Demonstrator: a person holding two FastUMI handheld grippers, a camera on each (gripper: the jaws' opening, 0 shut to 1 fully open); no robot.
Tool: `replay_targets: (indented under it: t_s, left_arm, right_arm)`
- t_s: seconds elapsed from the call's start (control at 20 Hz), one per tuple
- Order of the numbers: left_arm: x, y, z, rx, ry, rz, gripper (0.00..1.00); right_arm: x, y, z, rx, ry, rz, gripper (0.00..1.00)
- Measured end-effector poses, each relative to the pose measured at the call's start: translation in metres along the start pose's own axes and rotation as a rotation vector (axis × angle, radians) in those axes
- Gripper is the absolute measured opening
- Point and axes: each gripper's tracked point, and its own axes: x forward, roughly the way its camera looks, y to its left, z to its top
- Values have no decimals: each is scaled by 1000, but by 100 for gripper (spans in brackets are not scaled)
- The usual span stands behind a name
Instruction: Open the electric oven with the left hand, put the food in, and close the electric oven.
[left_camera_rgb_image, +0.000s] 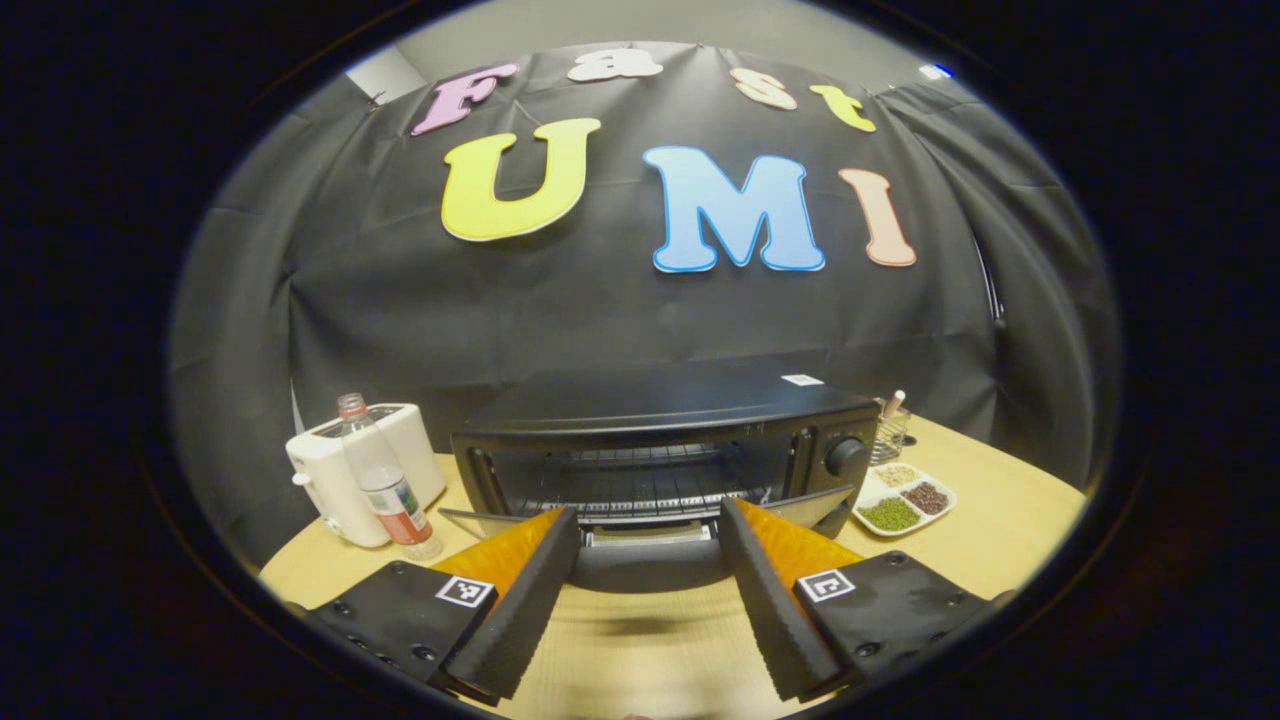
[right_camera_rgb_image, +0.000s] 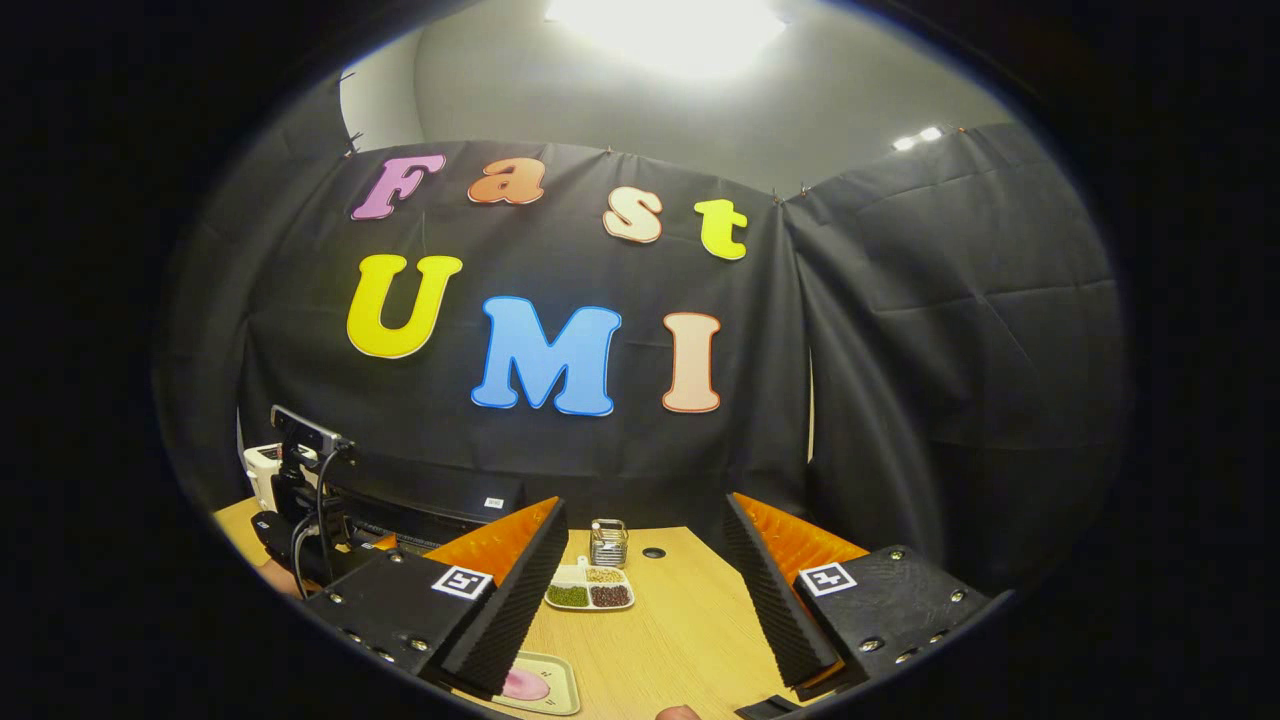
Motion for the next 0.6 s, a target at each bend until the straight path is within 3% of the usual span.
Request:
replay_targets:
  t_s: [0.3,0.35,0.45,0.6]
  left_arm:
    - [-18,-4,-31,20,68,6,94]
    - [-20,-5,-35,21,74,8,99]
    - [-24,-7,-46,33,97,7,91]
    - [-30,-10,-63,34,137,4,99]
  right_arm:
    - [-5,-7,-9,-8,23,23,96]
    - [-5,-8,-10,-6,31,27,96]
    - [-7,-11,-11,4,40,30,96]
    - [-8,-13,-15,9,52,37,96]
